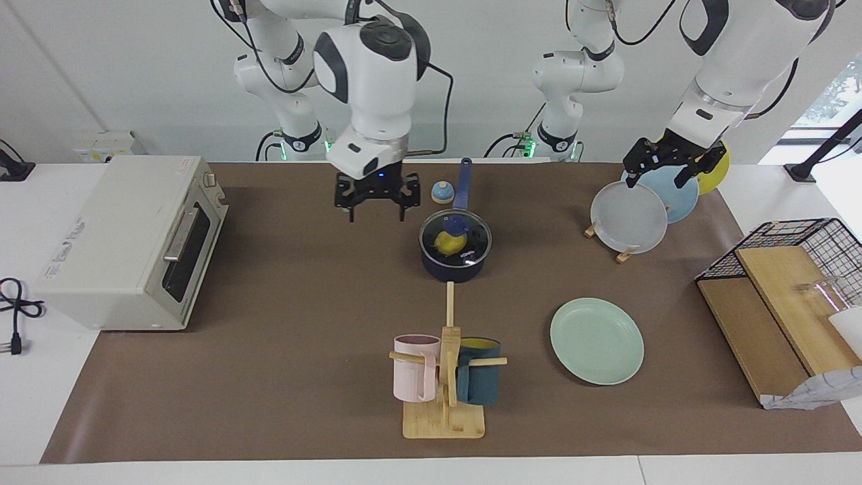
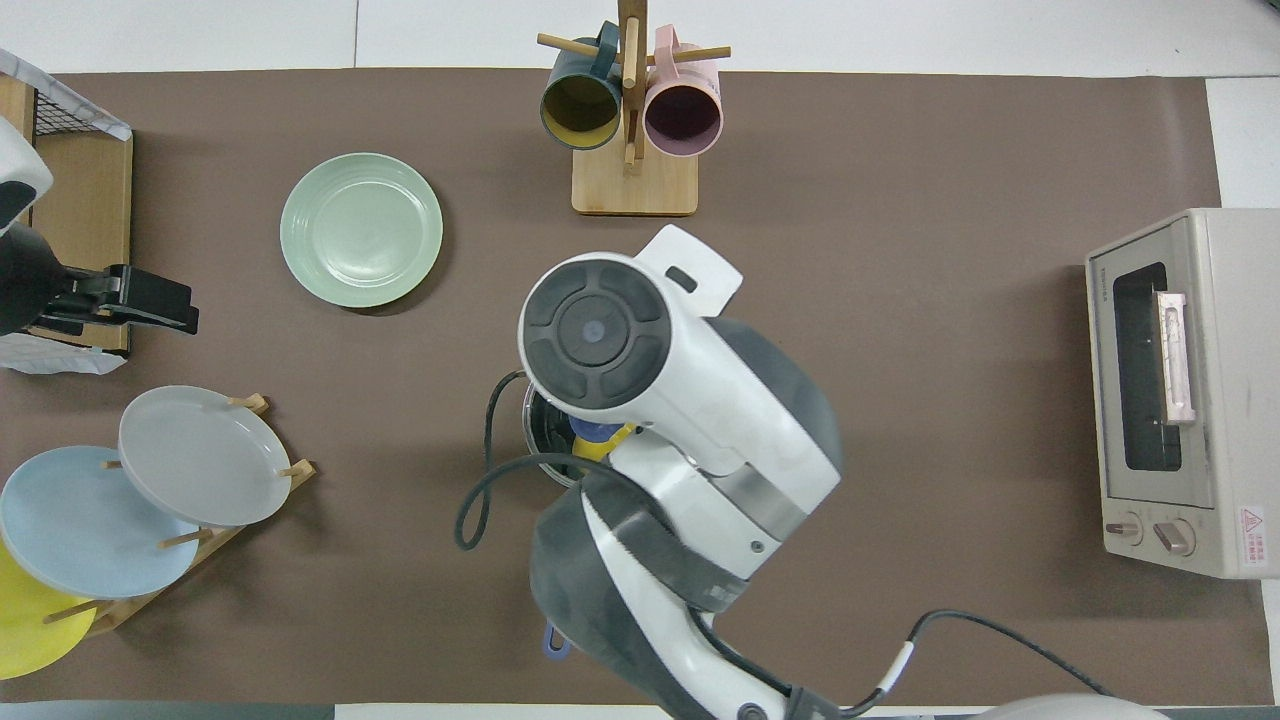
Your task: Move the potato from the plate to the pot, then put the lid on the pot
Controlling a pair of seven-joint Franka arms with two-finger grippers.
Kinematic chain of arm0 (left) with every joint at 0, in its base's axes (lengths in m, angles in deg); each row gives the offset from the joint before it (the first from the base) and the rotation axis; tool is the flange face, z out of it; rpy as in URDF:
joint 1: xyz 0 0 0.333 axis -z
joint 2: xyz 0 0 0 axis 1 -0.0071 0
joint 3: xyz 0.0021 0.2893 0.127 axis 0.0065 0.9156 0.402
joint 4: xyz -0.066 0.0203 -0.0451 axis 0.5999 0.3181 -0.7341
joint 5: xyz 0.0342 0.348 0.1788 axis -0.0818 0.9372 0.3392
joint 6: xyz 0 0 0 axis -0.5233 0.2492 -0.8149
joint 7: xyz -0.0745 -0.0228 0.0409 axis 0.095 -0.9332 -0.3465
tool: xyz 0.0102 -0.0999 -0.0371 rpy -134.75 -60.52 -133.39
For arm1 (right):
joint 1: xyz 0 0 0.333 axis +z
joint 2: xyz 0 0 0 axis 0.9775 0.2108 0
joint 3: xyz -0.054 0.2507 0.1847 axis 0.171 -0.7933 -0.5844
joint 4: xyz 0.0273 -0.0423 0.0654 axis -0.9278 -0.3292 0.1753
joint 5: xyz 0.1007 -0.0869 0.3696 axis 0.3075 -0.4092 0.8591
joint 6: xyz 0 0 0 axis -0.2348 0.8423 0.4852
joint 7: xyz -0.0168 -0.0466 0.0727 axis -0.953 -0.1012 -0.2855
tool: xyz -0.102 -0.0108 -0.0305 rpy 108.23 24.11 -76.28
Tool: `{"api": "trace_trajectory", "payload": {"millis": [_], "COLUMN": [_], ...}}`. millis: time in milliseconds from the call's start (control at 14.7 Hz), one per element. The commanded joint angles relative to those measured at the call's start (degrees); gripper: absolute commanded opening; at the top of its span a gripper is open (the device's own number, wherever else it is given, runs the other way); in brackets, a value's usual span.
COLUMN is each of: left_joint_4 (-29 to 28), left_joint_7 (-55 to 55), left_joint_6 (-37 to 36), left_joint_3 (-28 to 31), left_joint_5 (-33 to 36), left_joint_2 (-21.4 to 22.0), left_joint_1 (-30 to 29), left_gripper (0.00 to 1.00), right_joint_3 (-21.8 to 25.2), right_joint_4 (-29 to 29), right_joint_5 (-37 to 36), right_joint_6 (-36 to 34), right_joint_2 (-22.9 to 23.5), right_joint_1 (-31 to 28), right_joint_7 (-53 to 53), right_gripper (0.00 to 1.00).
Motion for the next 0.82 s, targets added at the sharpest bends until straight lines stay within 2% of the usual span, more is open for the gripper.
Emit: {"api": "trace_trajectory", "payload": {"millis": [0,136,341,477,614,750], "left_joint_4": [-0.4,-0.4,-0.4,-0.4,-0.4,-0.4], "left_joint_7": [-0.4,-0.4,-0.4,-0.4,-0.4,-0.4], "left_joint_6": [-0.6,-0.6,-0.6,-0.6,-0.6,-0.6], "left_joint_3": [-0.2,-0.3,-0.2,-0.2,-0.2,-0.2], "left_joint_5": [0.9,0.9,0.9,0.9,0.9,0.9], "left_joint_2": [0.5,0.5,0.5,0.5,0.5,0.5], "left_joint_1": [-0.4,-0.4,-0.4,-0.4,-0.4,-0.4], "left_gripper": [1.0,1.0,1.0,1.0,1.0,1.0], "right_joint_3": [-0.8,-0.5,-0.4,-0.8,-1.3,-0.7], "right_joint_4": [-0.4,-0.3,-5.9,-6.9,-4.1,-4.0], "right_joint_5": [3.8,5.0,6.4,6.8,7.4,9.0], "right_joint_6": [-5.4,-8.3,-4.2,-4.6,-7.9,-9.3], "right_joint_2": [-5.8,-7.6,-8.3,-8.4,-8.2,-8.3], "right_joint_1": [-8.3,-14.9,-23.9,-23.7,-23.5,-23.2], "right_joint_7": [-8.3,-15.5,-25.6,-26.5,-26.6,-26.6], "right_gripper": [1.0,1.0,1.0,1.0,1.0,1.0]}}
